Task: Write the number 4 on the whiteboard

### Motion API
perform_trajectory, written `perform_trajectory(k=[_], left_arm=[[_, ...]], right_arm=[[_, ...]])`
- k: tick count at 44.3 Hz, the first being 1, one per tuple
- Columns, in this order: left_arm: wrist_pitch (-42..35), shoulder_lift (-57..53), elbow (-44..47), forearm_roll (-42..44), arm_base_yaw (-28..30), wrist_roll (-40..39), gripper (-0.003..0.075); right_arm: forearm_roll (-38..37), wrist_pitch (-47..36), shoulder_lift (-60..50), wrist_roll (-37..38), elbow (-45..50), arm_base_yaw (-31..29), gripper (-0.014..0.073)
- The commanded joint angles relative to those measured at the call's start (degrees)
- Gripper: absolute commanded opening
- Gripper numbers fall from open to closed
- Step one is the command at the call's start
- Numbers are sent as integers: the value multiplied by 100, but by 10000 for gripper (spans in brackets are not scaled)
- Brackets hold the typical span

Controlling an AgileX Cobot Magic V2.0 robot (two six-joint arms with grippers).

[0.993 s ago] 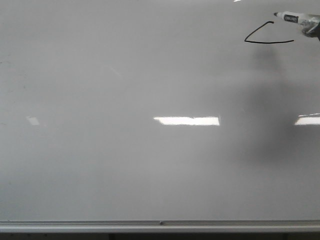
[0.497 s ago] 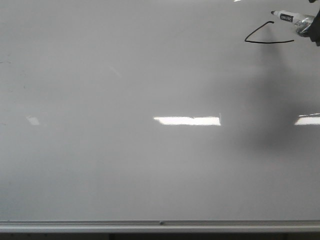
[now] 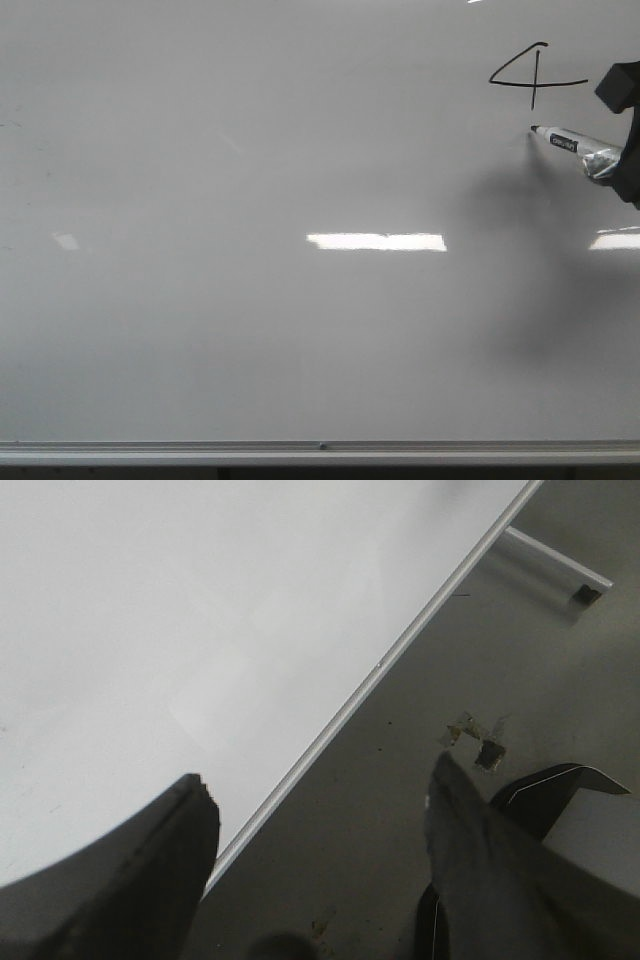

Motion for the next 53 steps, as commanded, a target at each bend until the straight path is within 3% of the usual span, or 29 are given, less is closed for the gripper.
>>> perform_trajectory(k=[1,15,29,38,46,53], left_arm=[[-295,-66,-142,-112,4,-61,440],[-317,-66,-191,-182,4,272,440],[-317,-58,-212,-1433,4,1938,440],[-216,61,-212,-2362,-10,2857,449],[-198,506,-222,-2424,-601,2976,566],[-325,1017,-512,-2116,-1411,3021,571]], right_arm=[[37,-237,-431,-35,-200,-33,-58],[103,583,-2319,-203,-169,442,-58],[453,2084,-3052,-2032,-169,1762,-58],[943,2449,-3025,-2773,94,2375,-58],[1019,2502,-3025,-2853,163,2555,-58],[1019,2591,-3025,-2853,163,2555,-58]])
